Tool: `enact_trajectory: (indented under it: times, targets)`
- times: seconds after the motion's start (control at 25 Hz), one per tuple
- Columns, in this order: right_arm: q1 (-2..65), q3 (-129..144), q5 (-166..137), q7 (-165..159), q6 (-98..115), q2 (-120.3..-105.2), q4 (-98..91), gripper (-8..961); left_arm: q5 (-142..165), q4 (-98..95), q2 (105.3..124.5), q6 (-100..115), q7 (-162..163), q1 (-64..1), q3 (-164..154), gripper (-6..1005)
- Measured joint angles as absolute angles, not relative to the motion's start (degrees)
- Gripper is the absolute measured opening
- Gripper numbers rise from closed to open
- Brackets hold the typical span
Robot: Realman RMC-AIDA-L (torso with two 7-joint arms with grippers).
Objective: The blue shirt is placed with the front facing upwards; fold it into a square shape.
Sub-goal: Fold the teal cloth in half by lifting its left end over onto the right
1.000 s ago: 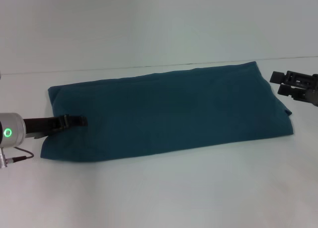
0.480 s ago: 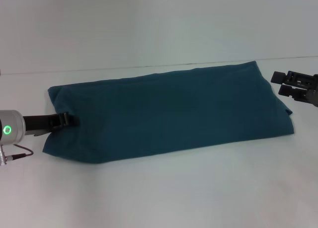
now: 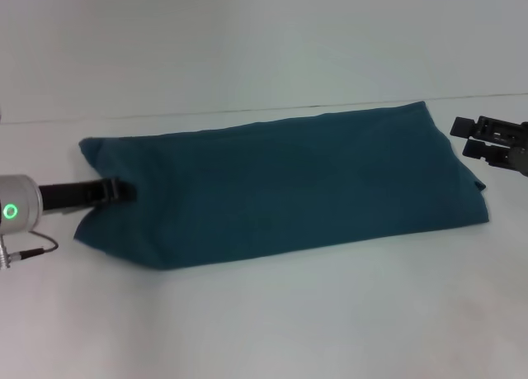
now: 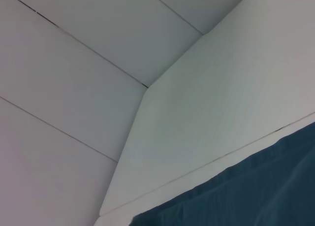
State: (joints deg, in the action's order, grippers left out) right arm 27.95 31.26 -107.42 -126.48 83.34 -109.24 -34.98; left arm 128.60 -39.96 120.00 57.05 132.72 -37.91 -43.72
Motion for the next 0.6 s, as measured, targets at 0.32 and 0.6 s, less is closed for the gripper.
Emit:
enact_trajectory:
  times: [0.32, 0.6]
  targets:
    - [27.82, 31.12, -107.39, -126.72, 83.31, -109.24, -34.98, 795, 121.98, -43.95, 120.58, 60.44, 128.8, -34.96, -43.67, 78]
    - [28.24, 31.11, -107.48, -126.81, 83.23, -109.33, -34.98, 795, 125.14, -43.92, 119.63, 58.62, 131.8, -34.29, -43.34, 78]
